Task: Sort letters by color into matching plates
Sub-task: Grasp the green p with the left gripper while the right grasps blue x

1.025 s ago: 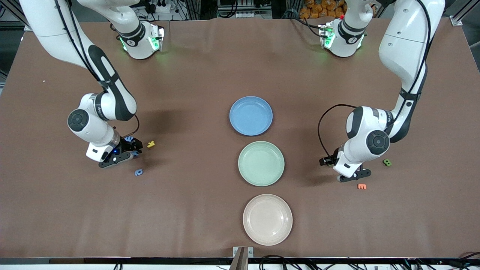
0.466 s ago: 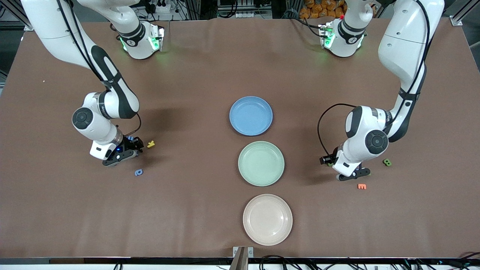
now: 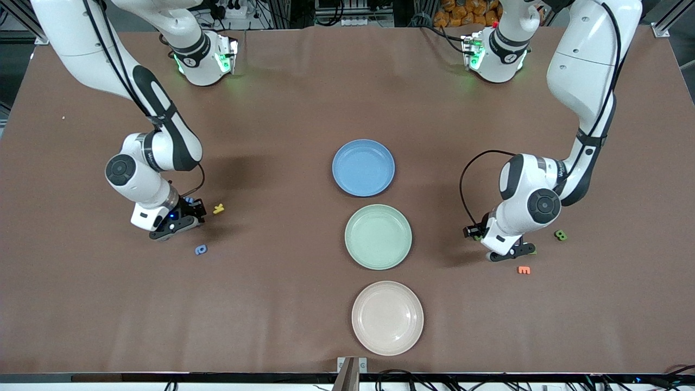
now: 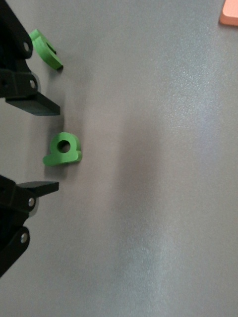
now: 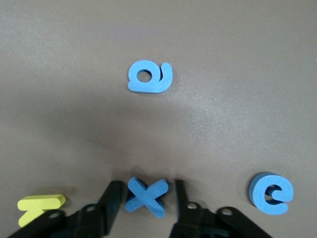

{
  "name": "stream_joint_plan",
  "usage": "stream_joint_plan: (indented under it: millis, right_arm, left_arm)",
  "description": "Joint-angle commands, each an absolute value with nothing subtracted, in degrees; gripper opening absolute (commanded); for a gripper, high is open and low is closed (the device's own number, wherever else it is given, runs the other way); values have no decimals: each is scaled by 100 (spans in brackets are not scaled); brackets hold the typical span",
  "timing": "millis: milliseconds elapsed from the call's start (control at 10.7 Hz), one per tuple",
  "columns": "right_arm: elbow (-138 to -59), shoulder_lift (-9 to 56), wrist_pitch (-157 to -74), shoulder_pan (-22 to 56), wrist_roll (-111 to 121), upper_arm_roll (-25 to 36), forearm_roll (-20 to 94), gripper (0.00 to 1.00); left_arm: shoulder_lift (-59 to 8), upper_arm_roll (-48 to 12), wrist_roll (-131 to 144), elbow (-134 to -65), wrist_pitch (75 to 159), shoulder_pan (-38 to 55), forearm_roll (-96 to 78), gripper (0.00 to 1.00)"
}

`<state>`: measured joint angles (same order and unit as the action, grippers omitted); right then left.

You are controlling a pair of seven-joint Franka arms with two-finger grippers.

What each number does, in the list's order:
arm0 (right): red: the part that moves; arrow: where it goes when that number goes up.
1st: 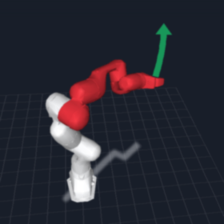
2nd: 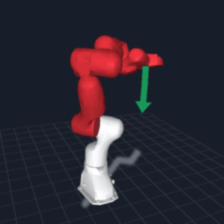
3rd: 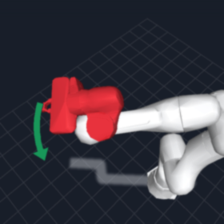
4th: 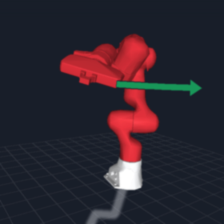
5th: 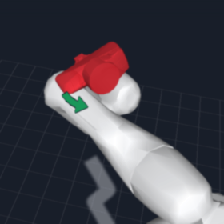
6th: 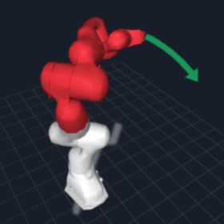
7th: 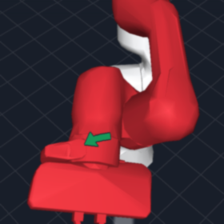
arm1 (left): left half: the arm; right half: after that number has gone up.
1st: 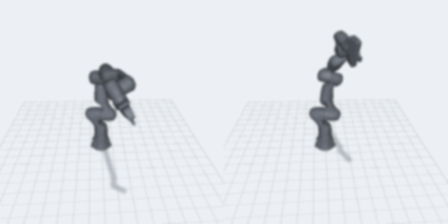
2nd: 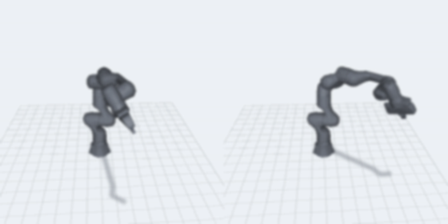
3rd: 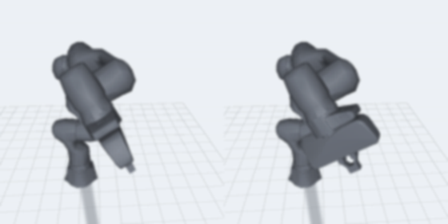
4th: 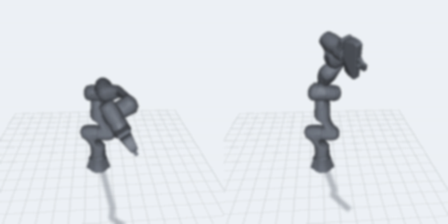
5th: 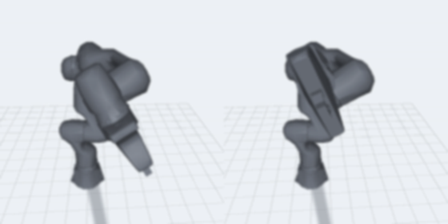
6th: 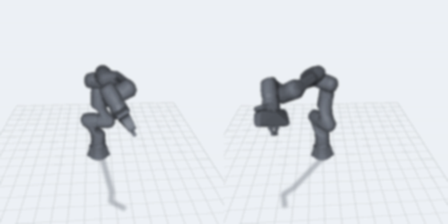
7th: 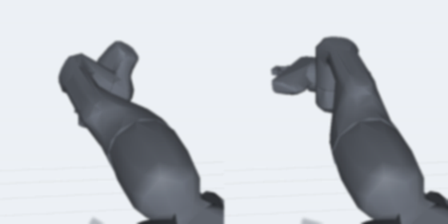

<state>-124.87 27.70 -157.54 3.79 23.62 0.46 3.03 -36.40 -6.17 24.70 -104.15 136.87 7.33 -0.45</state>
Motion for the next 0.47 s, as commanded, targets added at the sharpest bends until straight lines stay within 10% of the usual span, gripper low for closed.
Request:
stream_joint_plan:
  millis: [0,373]
  right_arm:
    - [-12542,2769,-15838,343,2391,18,220,30]
    - [-12498,2707,-15724,343,2391,9,220,22]
  left_arm:
    - [-3691,-589,2646,-10459,13869,756,255,61]
    - [-3718,-589,2646,-10450,13887,765,255,32]
